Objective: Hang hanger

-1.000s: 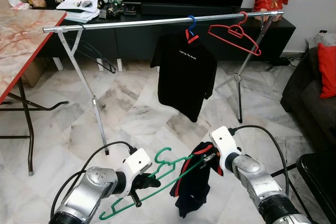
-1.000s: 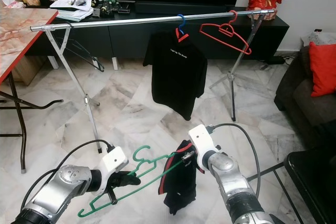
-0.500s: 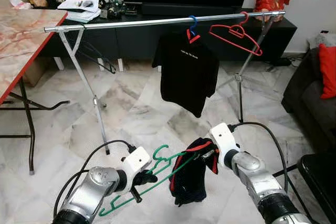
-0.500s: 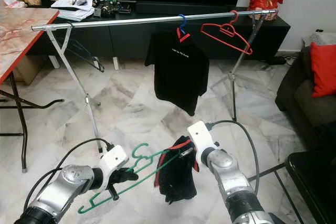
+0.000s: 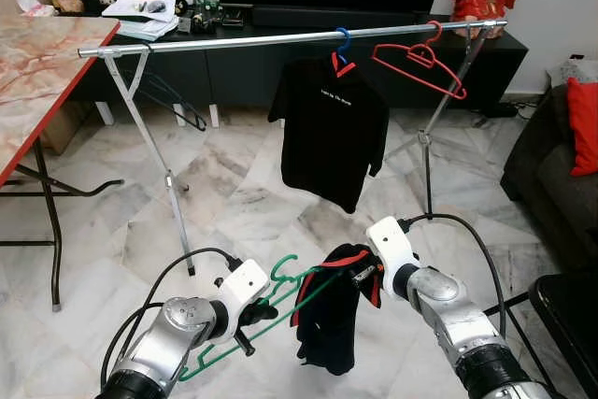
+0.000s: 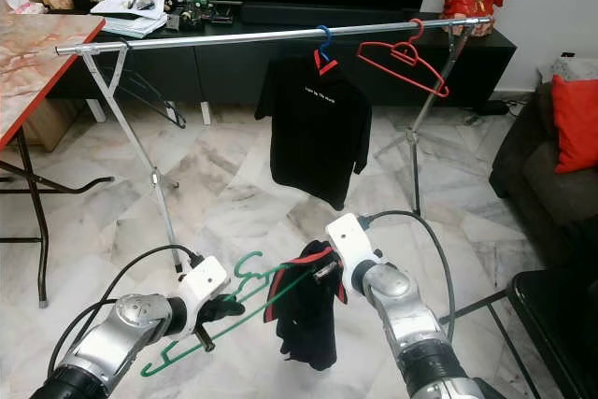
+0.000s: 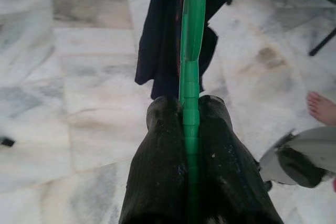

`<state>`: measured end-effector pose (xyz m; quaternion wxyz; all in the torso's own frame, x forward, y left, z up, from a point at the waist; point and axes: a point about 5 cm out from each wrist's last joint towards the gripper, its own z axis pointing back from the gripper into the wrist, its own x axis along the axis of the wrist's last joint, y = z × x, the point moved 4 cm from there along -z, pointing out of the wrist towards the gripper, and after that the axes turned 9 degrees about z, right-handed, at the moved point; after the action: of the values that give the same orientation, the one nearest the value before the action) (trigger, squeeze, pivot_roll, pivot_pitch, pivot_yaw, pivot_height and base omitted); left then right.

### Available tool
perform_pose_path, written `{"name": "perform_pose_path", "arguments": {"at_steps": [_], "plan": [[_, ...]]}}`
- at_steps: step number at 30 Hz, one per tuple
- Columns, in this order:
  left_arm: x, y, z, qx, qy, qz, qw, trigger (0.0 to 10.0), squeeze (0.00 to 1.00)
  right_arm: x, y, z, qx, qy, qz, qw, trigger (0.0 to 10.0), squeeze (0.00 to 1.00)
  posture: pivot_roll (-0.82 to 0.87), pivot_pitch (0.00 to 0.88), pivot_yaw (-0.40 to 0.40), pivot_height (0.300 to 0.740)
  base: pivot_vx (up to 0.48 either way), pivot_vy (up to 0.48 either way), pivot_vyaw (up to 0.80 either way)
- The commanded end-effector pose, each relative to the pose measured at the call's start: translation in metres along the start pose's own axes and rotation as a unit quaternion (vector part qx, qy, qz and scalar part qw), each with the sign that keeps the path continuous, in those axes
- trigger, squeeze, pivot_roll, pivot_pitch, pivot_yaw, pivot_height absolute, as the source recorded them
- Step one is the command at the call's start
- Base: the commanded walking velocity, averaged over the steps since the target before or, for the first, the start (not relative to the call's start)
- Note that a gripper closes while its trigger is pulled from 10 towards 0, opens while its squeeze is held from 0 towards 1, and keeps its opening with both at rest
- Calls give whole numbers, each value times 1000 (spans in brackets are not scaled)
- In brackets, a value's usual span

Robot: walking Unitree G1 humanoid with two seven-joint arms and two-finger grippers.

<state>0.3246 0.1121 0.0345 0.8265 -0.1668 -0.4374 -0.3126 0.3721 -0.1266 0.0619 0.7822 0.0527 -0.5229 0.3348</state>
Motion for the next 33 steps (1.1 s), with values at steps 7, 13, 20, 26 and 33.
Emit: {"name": "perform_pose_path", "arguments": {"at_steps": [7,13,20,26,33], "plan": [[0,16,1,45,10,-16,999,10000,0,4,-11,3,-31,-2,0,1000,10000,0,27,89,-58,740,0,0,0],[-7,19,1,60,23,-21,998,10000,0,2,-16,3,-47,5,1,999,10000,0,27,90,-58,740,0,0,0],[5,6,-2,17,-13,-15,1000,10000,0,6,-4,1,-16,-4,2,1000,10000,0,26,90,-58,740,0,0,0],[12,-2,-2,-12,-34,-2,999,10000,0,15,7,1,26,-29,-20,999,10000,0,26,90,-59,740,0,0,0],[19,-5,-1,-28,-57,11,998,10000,0,34,20,5,79,-78,-80,991,10000,0,25,90,-58,740,0,0,0]]}}
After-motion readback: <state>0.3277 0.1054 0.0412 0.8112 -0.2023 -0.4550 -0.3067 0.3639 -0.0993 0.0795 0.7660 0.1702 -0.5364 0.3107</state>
